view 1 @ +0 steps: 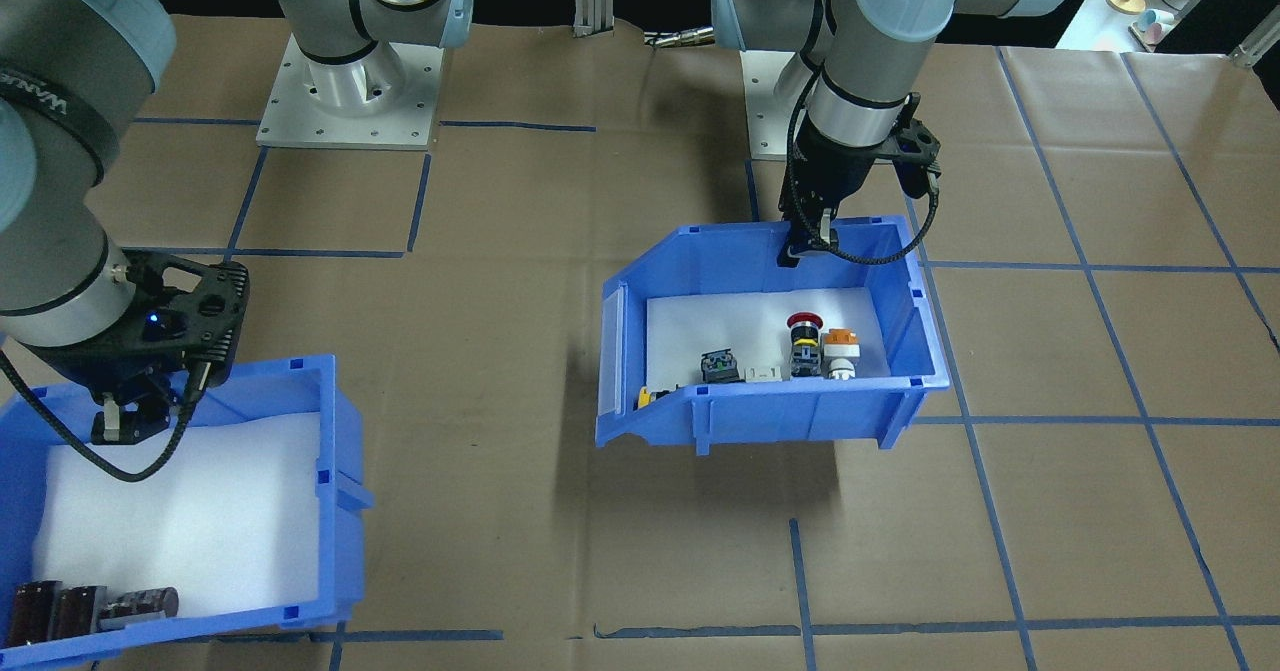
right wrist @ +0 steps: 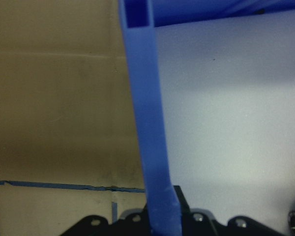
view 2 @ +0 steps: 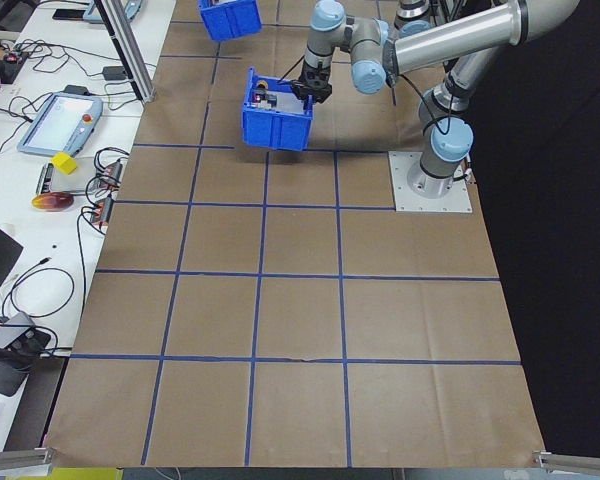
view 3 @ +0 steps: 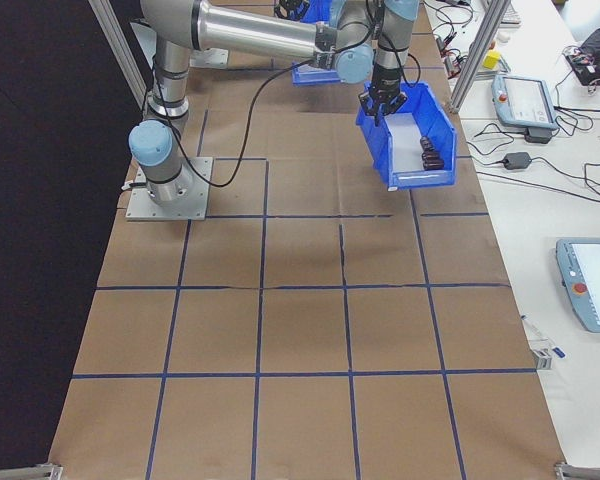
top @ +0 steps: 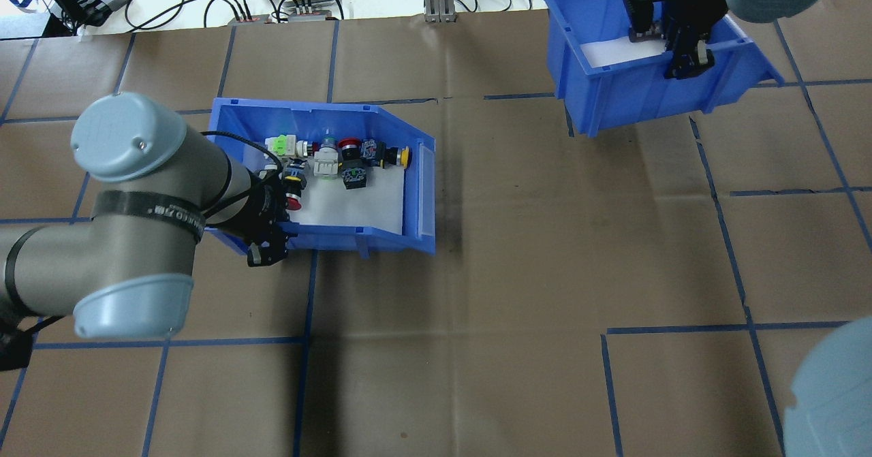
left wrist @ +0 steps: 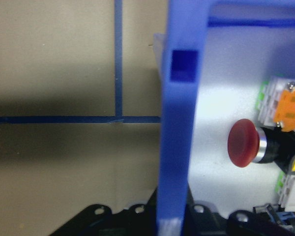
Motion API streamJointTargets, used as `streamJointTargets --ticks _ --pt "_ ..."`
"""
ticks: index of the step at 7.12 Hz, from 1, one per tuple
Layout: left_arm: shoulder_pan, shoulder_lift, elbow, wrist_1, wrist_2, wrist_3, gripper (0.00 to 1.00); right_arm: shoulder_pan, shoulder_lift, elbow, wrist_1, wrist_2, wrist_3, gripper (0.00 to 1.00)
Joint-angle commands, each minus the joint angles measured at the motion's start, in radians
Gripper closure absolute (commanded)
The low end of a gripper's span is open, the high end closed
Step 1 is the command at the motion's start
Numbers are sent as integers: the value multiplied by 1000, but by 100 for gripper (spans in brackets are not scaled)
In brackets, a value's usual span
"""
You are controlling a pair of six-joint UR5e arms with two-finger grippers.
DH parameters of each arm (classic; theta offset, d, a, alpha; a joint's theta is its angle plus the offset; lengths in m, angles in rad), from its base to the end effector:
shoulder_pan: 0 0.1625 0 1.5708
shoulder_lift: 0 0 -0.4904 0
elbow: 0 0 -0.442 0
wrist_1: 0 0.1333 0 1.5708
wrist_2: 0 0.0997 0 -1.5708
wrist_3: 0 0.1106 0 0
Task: Place button box in front
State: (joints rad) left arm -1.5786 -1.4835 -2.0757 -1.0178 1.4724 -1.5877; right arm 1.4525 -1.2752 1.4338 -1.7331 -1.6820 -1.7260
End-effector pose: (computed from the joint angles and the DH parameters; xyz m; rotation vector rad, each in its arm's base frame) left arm -0.1479 -0.4738 0.3762 2.1069 -2.1018 0.0360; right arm 0.0400 -0.6890 0.4523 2.2093 -2.1297 -0.1327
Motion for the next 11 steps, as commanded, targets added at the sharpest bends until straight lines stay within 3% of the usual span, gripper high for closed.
streamJointTargets --ticks 1,3,5,8,9,10,11 --pt "-24 -209 144 45 -72 -14 100 -66 -99 141 -16 45 -13 95" --pt "-116 -369 251 164 -72 -130 100 -78 -139 198 -17 64 -9 94" --pt "-179 -486 401 153 -60 -196 100 -78 -148 221 -16 64 -3 94" --pt "-224 -540 430 166 -75 -235 98 -73 -234 354 -22 65 31 94" --pt "-222 -540 430 168 -113 -216 85 -72 -269 414 -70 64 61 94" --pt "-213 -540 431 166 -112 -154 31 -72 -288 460 -112 64 66 94" --pt "-213 -558 433 166 -112 -132 1 -72 -308 482 -115 62 80 94"
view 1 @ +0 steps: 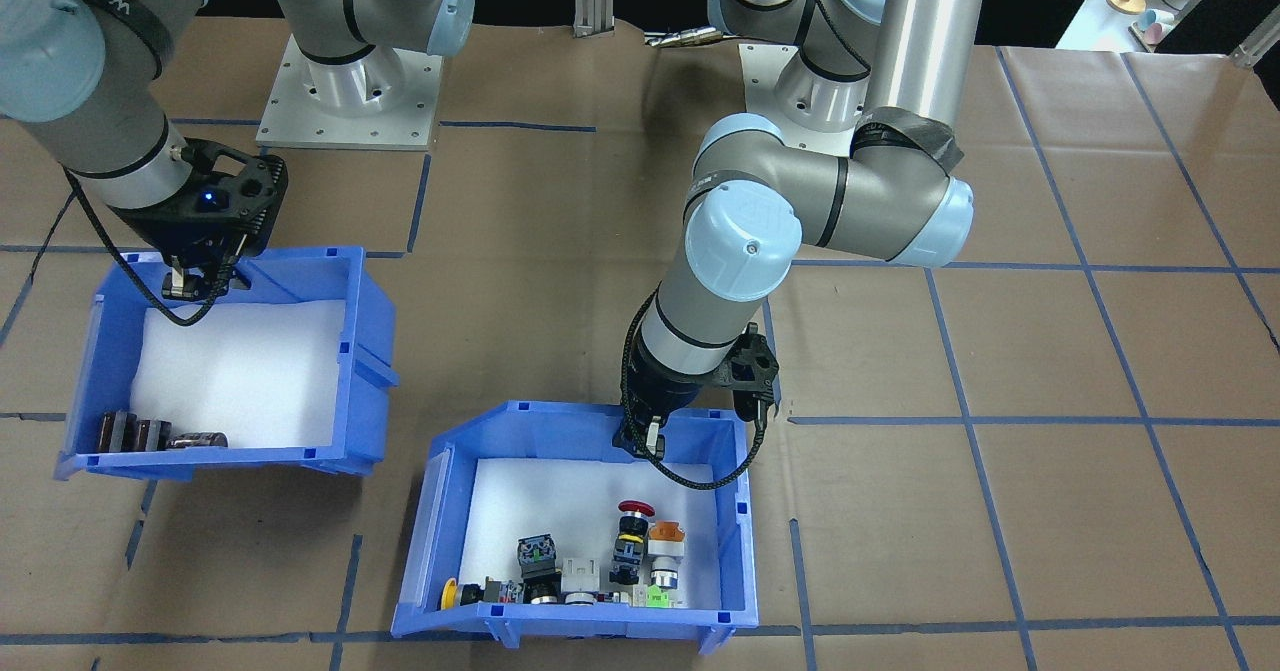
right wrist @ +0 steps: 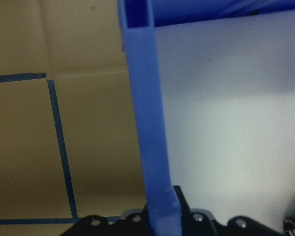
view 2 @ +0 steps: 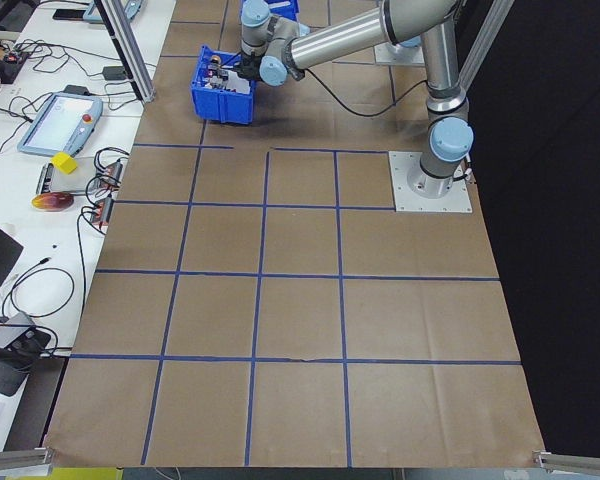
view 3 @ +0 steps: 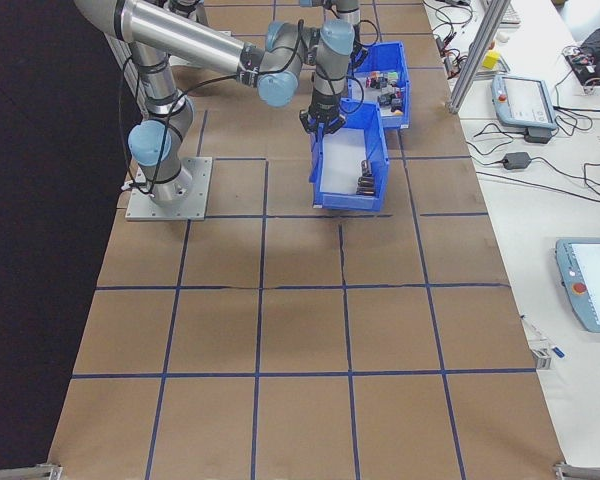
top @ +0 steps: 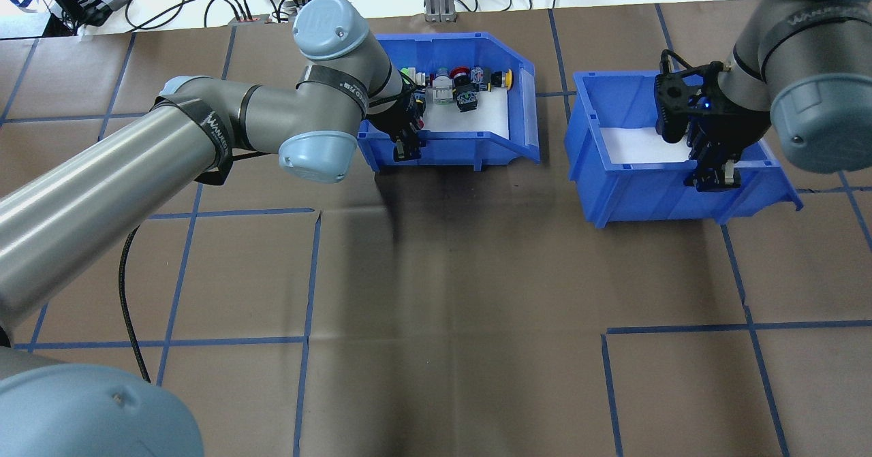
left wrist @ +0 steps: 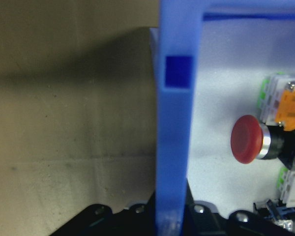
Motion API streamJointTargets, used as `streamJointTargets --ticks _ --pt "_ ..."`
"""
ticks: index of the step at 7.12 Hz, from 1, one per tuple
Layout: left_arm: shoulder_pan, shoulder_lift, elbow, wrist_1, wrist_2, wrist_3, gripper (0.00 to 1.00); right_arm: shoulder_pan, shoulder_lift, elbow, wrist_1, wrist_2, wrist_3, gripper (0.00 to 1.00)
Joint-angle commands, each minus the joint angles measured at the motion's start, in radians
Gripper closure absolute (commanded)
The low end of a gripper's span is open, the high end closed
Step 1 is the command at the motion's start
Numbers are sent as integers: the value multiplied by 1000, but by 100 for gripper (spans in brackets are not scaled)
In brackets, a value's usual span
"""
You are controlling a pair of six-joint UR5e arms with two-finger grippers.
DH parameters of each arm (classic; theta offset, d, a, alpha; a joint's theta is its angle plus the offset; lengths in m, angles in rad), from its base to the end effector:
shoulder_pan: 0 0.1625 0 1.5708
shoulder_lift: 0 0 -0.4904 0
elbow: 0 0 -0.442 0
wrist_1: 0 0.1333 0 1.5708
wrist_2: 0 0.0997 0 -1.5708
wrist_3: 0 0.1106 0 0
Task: Place button box in front
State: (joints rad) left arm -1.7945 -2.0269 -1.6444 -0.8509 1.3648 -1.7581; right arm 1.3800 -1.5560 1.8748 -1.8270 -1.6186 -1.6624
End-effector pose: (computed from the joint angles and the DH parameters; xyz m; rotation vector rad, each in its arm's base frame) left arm -0.3108 -0.6634 0.2920 1.9709 -2.0847 -0.0981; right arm 0.0272 -0.5344 0.3978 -2.0945 2.3098 0.1182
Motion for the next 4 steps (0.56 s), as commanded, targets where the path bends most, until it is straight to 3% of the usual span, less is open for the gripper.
streamJointTargets --ticks 1,4 --pt "6 -7 9 0 -7 48 1 1 -54 71 -9 -1 64 94" --pt "23 31 72 -69 -1 102 2 14 -189 229 -18 0 173 94"
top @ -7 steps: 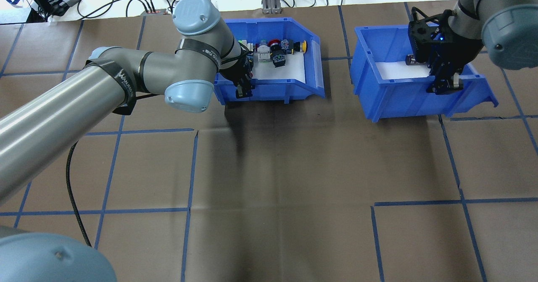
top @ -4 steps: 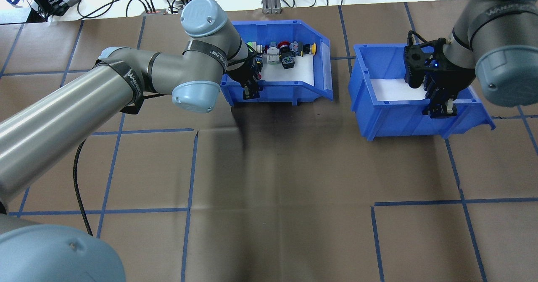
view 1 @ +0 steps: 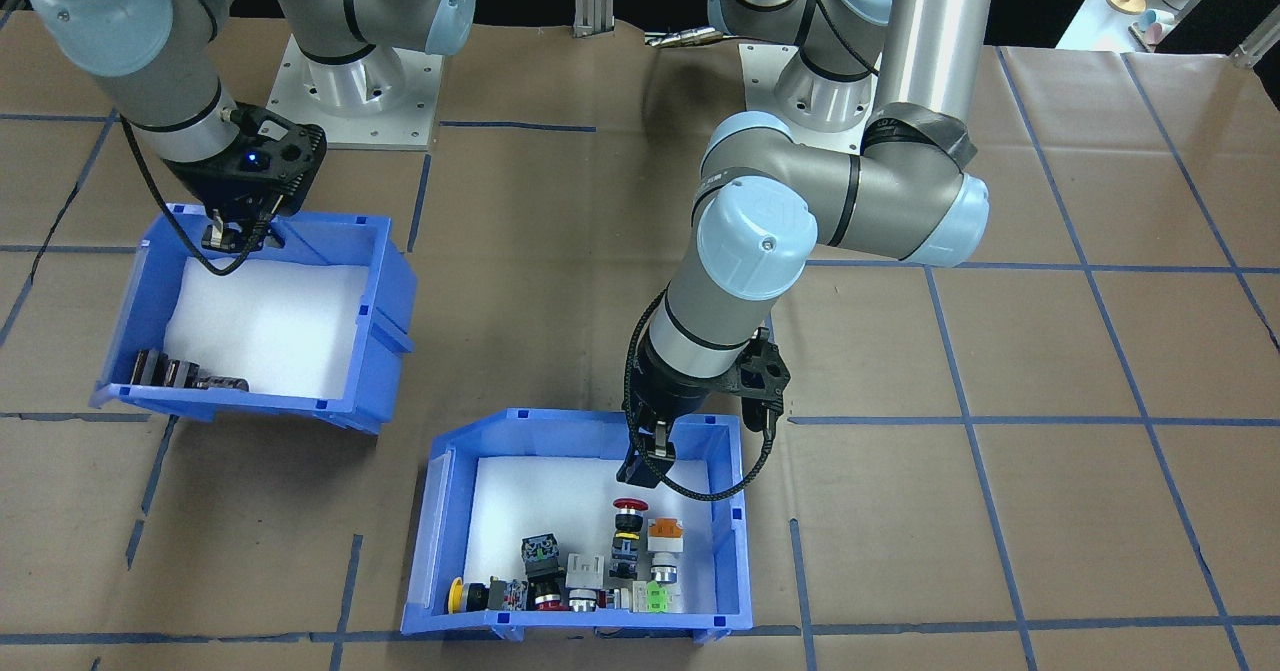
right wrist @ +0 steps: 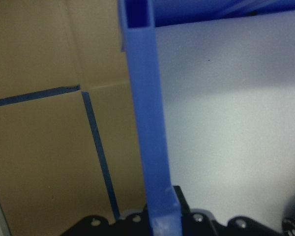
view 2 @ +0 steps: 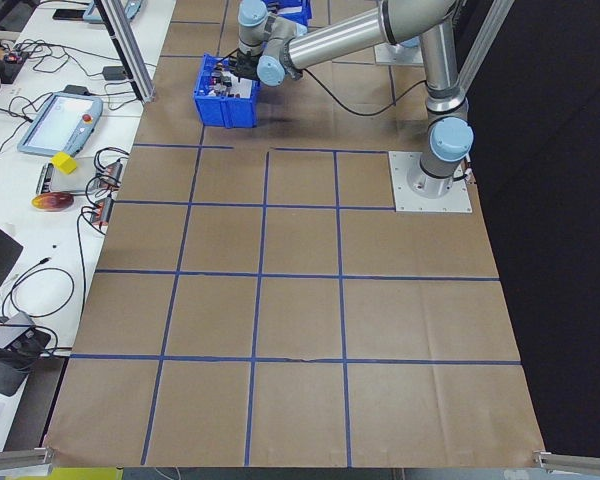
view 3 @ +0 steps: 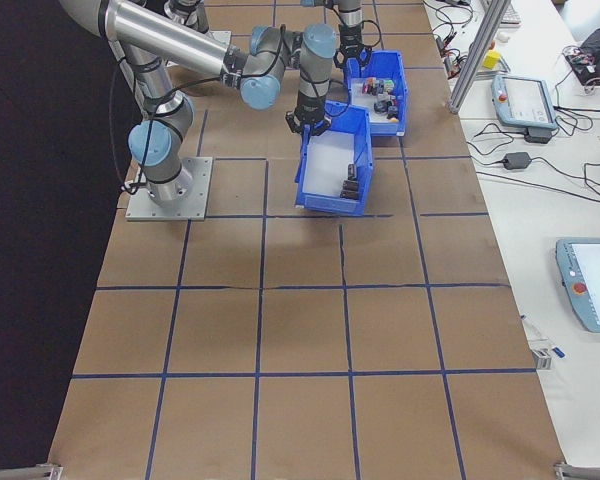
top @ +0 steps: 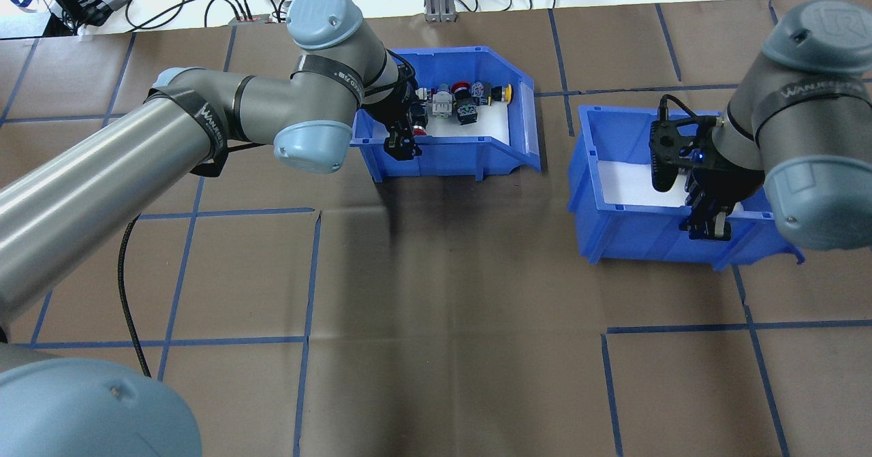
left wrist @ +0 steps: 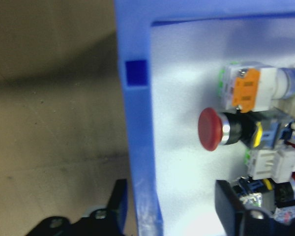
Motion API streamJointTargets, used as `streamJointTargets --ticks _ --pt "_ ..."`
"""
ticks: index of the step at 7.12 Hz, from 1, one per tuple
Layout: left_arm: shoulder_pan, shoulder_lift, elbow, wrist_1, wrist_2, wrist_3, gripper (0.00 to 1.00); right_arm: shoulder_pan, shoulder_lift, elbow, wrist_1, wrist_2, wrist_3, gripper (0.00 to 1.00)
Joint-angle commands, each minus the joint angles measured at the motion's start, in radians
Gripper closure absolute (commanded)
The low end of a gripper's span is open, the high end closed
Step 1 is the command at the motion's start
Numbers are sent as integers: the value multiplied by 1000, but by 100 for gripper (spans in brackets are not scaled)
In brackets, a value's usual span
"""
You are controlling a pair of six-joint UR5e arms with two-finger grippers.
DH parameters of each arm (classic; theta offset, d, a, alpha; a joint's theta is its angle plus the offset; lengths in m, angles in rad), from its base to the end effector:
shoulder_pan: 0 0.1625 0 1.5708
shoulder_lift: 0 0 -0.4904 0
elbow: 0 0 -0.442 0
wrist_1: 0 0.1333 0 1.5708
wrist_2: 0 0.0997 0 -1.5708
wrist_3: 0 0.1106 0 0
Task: Place button box in front
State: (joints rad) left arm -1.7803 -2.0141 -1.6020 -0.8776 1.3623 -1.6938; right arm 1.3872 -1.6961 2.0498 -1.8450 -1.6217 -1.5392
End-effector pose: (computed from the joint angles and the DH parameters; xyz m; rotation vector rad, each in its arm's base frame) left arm -0.3034 -0.6760 0.3195 1.8973 -2.1173 -0.0611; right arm 0.0445 -0.4598 0.3779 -1.9535 2.4216 0.1407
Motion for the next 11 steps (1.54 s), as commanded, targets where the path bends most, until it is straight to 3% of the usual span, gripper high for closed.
streamJointTargets --ticks 1,3,6,7,9,11 --pt "19 52 72 -173 12 210 2 28 -81 103 -2 3 42 94" --pt "45 125 154 -472 166 598 2 199 -91 128 -52 -9 118 93" --pt "65 305 116 -666 253 961 1 405 -80 141 -118 -9 359 92" --pt "94 346 113 -746 277 1121 1 506 -59 139 -184 -12 457 92" --pt "114 408 111 -832 279 1243 1 645 14 136 -288 -18 614 91" --pt "117 436 108 -895 276 1447 1 737 85 136 -362 -76 665 91"
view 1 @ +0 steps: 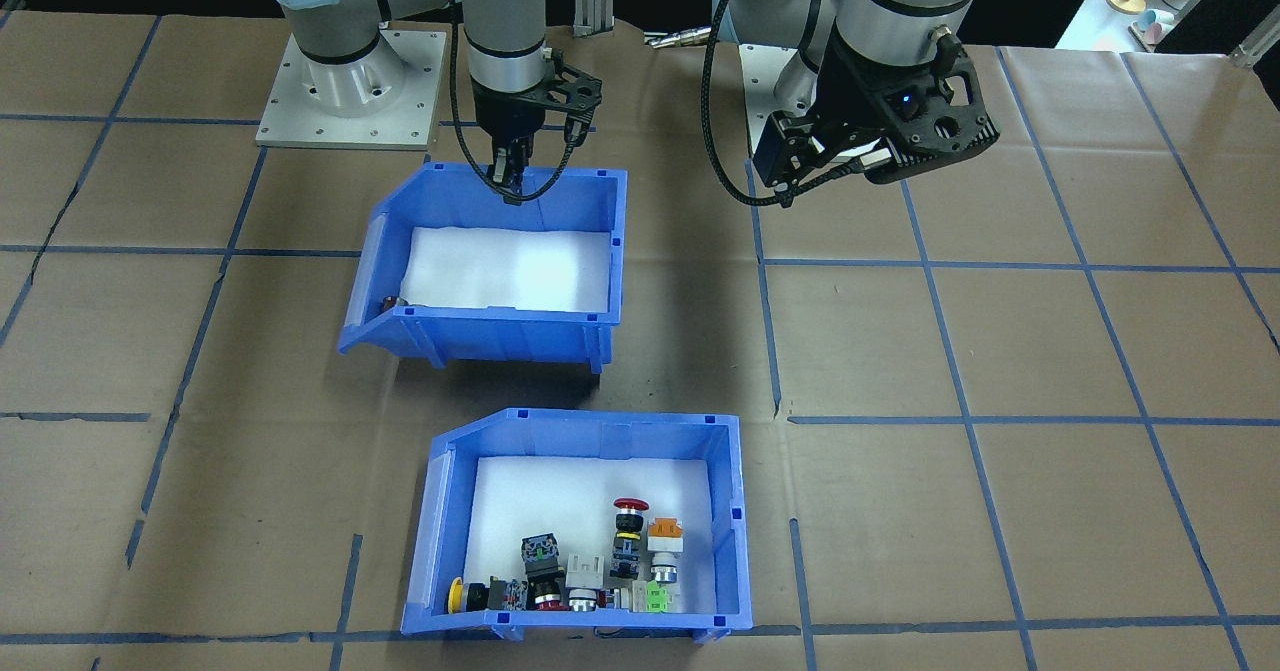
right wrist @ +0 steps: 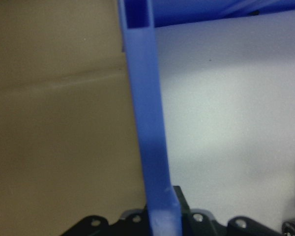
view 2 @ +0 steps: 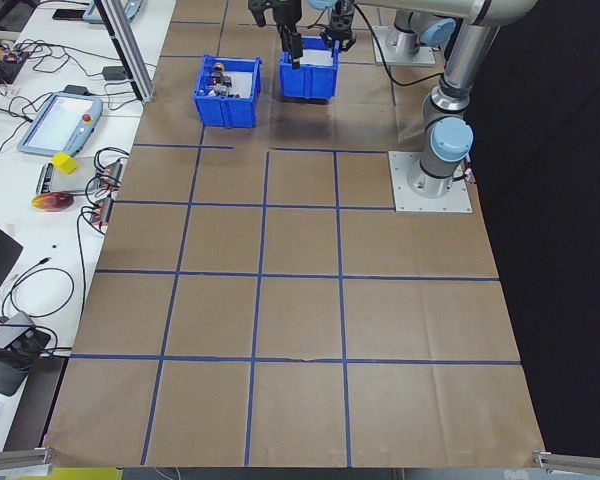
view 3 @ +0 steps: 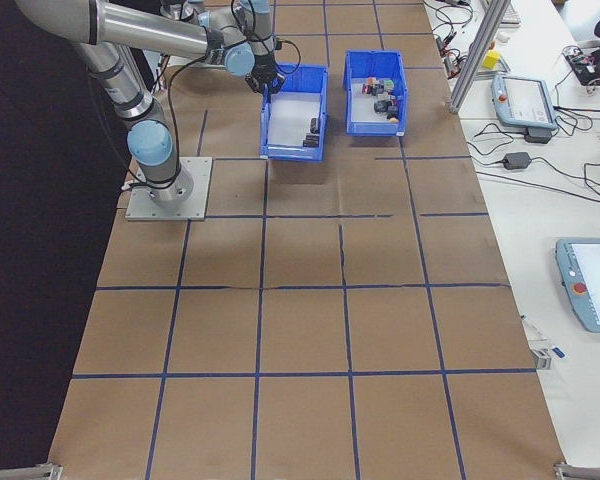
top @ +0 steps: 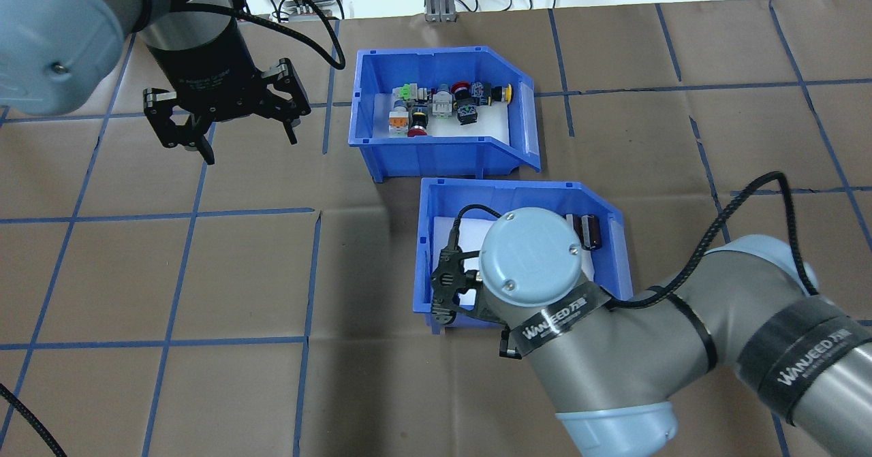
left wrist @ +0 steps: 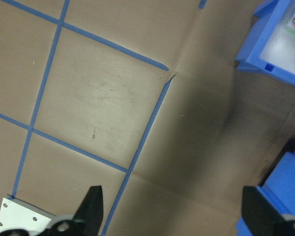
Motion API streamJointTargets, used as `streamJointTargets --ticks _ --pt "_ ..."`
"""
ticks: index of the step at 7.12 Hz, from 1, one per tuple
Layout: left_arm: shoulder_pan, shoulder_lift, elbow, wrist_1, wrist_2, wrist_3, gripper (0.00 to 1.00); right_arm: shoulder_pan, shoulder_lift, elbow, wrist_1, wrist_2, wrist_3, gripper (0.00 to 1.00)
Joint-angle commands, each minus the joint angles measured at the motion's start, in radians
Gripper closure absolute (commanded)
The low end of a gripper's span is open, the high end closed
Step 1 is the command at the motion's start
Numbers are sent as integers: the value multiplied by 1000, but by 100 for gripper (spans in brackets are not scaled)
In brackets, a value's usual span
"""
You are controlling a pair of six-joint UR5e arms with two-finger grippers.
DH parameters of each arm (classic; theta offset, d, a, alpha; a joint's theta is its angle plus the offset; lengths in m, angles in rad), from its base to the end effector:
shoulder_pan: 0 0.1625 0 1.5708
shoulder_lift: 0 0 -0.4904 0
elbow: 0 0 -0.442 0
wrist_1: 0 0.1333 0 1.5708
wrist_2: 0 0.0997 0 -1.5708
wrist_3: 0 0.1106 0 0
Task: Place button box in front
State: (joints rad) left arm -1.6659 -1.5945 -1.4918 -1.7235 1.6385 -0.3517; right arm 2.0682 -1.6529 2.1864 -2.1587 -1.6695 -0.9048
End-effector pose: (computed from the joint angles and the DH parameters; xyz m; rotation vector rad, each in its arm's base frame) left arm -0.1767 -0.5270 0.5577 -0.3855 3.0272 0.1222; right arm 0.3203 -0.3335 0.3220 1.9537 -2.3207 0.0505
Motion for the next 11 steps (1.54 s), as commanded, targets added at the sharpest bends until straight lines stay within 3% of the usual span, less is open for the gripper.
streamJointTargets --ticks 1,3,4,5,7,8,11 --pt "3 18 -24 -68 0 166 1 64 65 0 -87 -30 33 91" --pt "0 36 -36 -26 -9 310 1 84 94 0 -136 -30 35 91" --pt "0 34 -59 31 -11 310 1 84 94 0 -145 -30 35 70" --pt "-3 45 -93 65 -11 321 1 82 94 -2 -141 -29 50 1" --pt "-1 80 -122 67 -11 428 1 64 76 -17 -133 -44 44 0" --pt "-3 85 -125 67 -14 435 1 46 50 -54 -109 -88 35 0" --pt "-2 90 -127 65 -14 415 1 -125 -7 -207 139 -95 11 0"
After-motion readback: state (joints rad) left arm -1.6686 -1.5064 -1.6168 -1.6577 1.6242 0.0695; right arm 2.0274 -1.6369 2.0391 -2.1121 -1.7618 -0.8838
